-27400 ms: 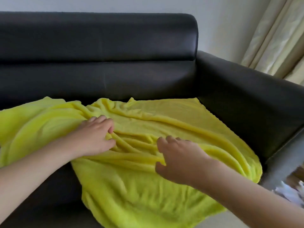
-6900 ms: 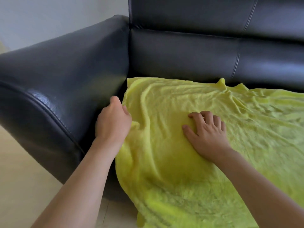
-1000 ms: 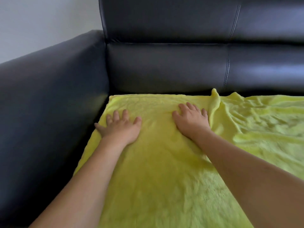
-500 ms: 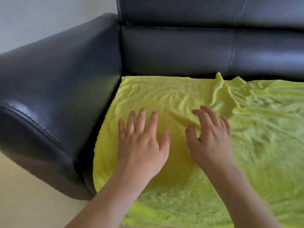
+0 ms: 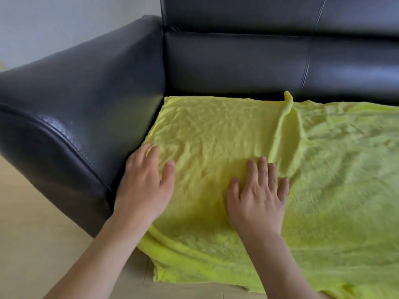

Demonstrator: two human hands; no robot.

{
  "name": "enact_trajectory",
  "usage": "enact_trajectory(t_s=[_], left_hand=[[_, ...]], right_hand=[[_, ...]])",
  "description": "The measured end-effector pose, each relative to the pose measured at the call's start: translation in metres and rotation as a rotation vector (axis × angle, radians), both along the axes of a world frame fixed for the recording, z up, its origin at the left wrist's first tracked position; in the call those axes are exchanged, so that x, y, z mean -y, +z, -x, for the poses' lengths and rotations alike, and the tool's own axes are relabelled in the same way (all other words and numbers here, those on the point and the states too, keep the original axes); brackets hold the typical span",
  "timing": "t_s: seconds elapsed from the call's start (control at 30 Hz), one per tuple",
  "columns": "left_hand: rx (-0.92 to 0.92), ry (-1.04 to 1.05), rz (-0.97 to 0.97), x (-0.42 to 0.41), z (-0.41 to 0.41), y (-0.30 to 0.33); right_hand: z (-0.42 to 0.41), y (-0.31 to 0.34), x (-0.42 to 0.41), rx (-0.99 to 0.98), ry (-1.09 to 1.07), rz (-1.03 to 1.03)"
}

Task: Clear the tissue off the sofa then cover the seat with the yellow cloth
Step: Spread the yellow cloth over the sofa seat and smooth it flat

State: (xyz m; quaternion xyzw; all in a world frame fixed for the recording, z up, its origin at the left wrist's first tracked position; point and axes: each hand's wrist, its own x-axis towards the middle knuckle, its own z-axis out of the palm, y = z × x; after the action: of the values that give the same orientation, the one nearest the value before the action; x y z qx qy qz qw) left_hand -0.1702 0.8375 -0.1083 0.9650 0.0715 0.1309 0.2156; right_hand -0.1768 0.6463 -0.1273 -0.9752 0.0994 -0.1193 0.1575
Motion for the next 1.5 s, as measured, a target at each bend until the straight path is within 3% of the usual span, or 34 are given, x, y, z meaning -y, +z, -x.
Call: enact_trajectory(t_s=[0.23, 0.47, 0.53, 0.63, 0.73, 0.83, 0.97, 1.2, 1.33, 1.5], left_hand=[[-0.138, -0.081, -0.170, -0.012, -0.001, -0.012], [-0.015, -0.160, -0.235, -0.006, 0.012, -0.004], [0.023, -0.132, -0.198, -0.002, 0.020, 0.002], [0.032, 0.019, 0.038, 0.001, 0.029, 0.013], [-0.050, 0.056, 0.205, 0.006, 0.030, 0.014], [0.007, 0.112, 0.262, 0.009, 0.036, 0.015], [-0.089, 0.193, 0.065, 0.010, 0.043, 0.029], [-0.290, 0.255, 0.123, -0.008, 0.042, 0.036], [-0.259, 0.178, 0.354, -0.012, 0.049, 0.030], [-0.058, 0.159, 0.907, -0.012, 0.050, 0.027]], right_hand=[[-0.002, 0.005, 0.000, -0.027, -0.008, -0.033], [-0.011, 0.011, 0.018, -0.089, -0.037, -0.023], [-0.017, 0.013, 0.025, -0.134, -0.065, -0.037], [-0.021, 0.023, 0.028, -0.142, -0.125, -0.046], [-0.012, 0.032, -0.004, -0.016, 0.144, 0.021], [-0.004, 0.023, -0.036, -0.071, 0.453, 0.057], [-0.013, 0.009, -0.038, -0.119, 0.413, 0.114], [-0.011, 0.009, -0.041, -0.123, 0.391, 0.117], [-0.011, 0.009, -0.042, -0.126, 0.383, 0.106], [-0.011, 0.010, -0.042, -0.136, 0.382, 0.116]])
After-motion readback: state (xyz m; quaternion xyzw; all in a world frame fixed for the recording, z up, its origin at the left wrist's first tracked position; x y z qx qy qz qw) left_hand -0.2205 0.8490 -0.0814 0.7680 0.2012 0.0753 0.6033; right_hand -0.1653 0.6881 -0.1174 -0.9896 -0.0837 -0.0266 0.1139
